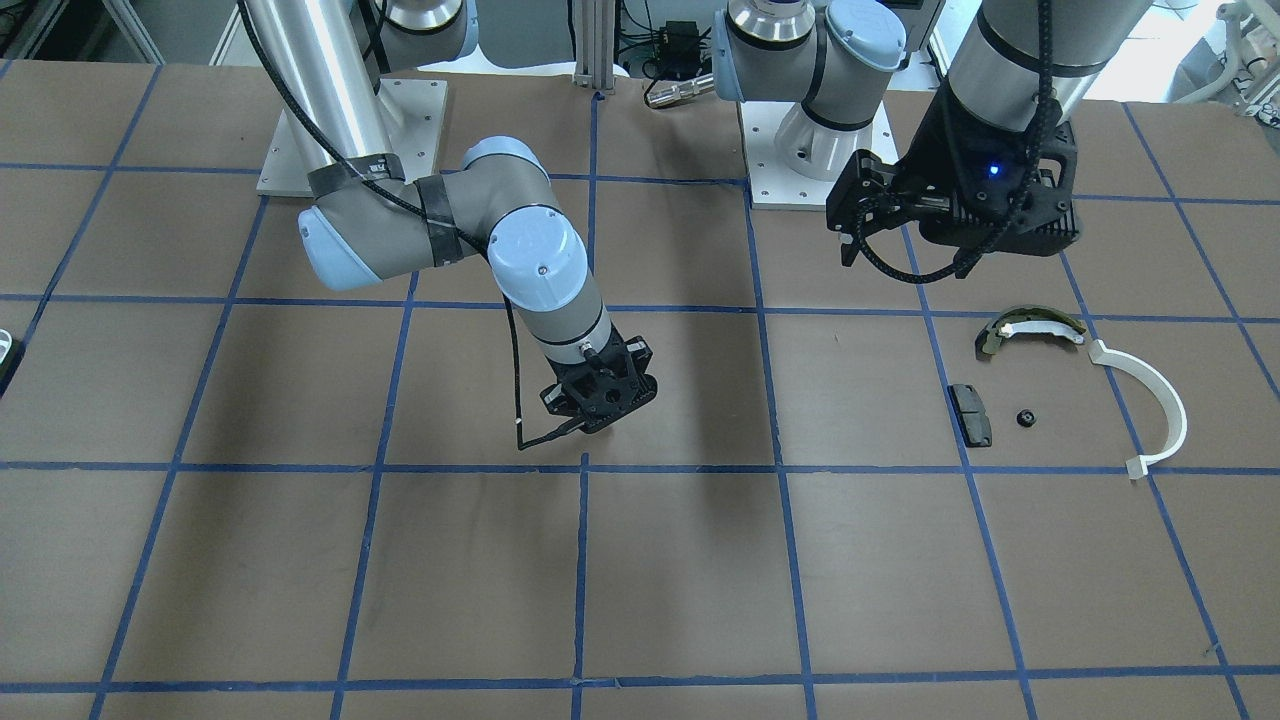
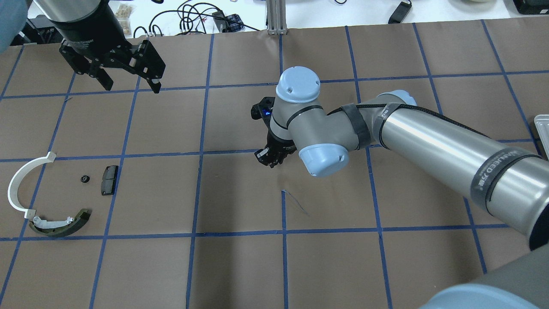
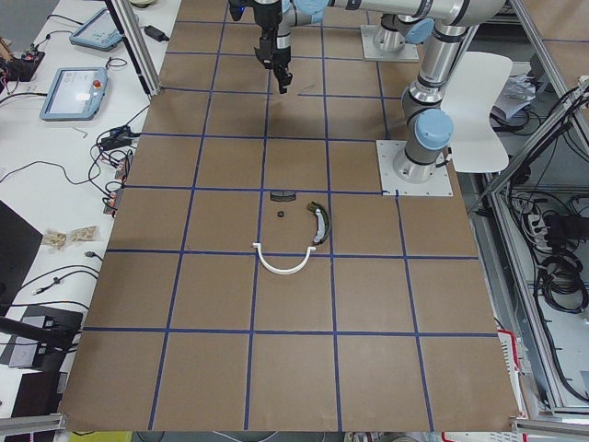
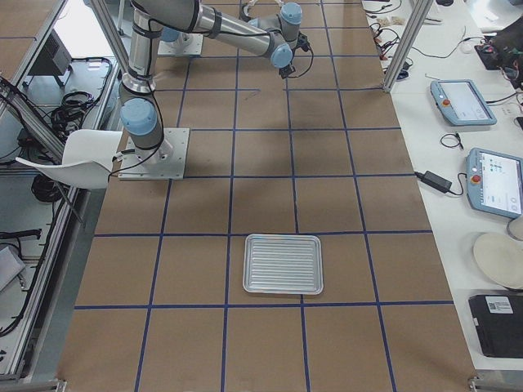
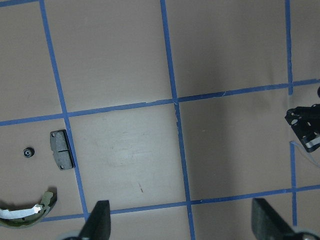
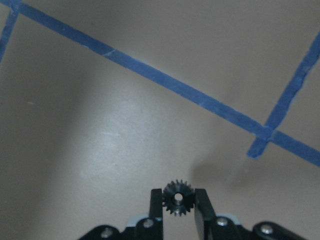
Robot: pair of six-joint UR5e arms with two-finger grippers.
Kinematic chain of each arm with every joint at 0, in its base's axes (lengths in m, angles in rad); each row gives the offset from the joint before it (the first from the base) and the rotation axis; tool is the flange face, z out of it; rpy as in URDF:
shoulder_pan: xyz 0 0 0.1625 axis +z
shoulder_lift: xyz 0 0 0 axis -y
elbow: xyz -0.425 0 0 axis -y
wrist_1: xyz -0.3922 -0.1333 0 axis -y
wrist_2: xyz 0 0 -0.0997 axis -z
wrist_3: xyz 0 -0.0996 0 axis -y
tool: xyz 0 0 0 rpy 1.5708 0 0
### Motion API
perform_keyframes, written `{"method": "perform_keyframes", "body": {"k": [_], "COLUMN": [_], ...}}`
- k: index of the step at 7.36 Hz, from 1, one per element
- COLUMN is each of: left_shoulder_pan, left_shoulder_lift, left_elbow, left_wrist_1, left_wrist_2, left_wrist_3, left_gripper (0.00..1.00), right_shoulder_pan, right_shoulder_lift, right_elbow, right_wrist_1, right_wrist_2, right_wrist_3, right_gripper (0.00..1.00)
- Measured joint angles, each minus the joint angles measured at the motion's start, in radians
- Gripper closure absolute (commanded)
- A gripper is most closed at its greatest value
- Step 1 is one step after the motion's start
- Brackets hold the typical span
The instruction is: Place bearing gear from tray to pile
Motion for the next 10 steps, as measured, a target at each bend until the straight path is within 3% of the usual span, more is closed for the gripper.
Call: {"method": "perform_keyframes", "body": {"k": [1, 2, 4, 7, 10], "left_shoulder_pan": [0.000, 0.000, -0.007, -0.016, -0.081], "left_shoulder_lift": [0.000, -0.001, -0.016, -0.021, -0.090], "left_elbow": [0.000, 0.000, 0.005, 0.004, -0.057], "left_wrist_1": [0.000, 0.001, 0.004, 0.005, 0.080], "left_wrist_2": [0.001, 0.001, 0.001, 0.004, 0.007], "left_wrist_3": [0.000, 0.000, -0.001, 0.001, -0.058], "left_gripper": [0.00, 0.00, 0.00, 0.00, 0.00], "right_shoulder_pan": [0.016, 0.026, 0.028, -0.052, -0.255], "right_shoulder_lift": [0.000, 0.001, 0.000, -0.026, -0.107], "right_elbow": [0.013, 0.020, 0.019, -0.026, -0.075], "right_wrist_1": [-0.032, -0.044, -0.052, -0.018, 0.172], "right_wrist_2": [0.010, 0.013, 0.001, -0.104, -0.125], "right_wrist_3": [0.026, 0.037, 0.030, 0.021, 0.014], "right_gripper": [0.19, 0.00, 0.00, 0.00, 0.00]}}
